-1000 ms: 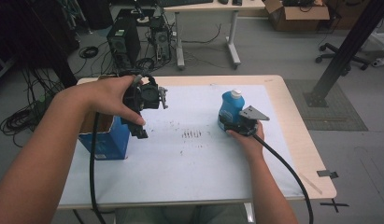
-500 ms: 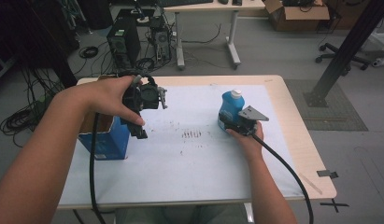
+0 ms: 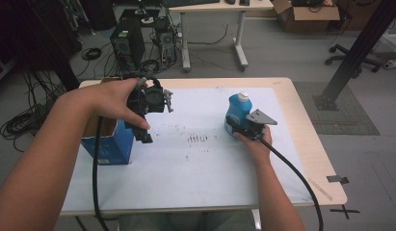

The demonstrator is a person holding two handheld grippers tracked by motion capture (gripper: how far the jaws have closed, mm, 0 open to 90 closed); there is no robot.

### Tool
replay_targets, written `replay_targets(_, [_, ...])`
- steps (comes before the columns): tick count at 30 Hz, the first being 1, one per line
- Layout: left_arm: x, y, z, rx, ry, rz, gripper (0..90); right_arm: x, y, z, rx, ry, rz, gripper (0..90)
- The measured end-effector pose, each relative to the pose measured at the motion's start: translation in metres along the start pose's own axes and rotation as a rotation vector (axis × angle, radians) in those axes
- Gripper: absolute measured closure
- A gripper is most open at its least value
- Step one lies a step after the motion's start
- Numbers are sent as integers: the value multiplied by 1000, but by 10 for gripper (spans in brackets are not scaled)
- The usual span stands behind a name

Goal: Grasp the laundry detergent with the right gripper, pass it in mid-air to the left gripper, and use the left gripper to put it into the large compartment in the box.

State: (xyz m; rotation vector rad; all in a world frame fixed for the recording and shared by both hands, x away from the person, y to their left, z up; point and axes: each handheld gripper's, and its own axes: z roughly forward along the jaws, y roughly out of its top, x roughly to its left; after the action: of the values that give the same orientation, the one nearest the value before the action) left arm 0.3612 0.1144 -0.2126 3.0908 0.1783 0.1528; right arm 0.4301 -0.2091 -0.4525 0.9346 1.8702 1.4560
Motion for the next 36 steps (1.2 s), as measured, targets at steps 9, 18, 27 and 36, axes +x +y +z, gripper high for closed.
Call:
replay_targets(9, [0, -1, -1, 3, 3, -7, 49, -2, 4, -1, 18, 33, 1, 459])
replay_targets(18, [0, 4, -1, 1, 3, -3, 48, -8, 23, -9, -8, 61, -9, 461])
replay_targets(27, [1, 5, -4, -1, 14, -5, 46, -14, 48, -22, -12, 128, -42, 461])
replay_targets(36, [1, 10, -10, -6, 22, -5, 46, -18, 79, -35, -13, 243, -99, 461])
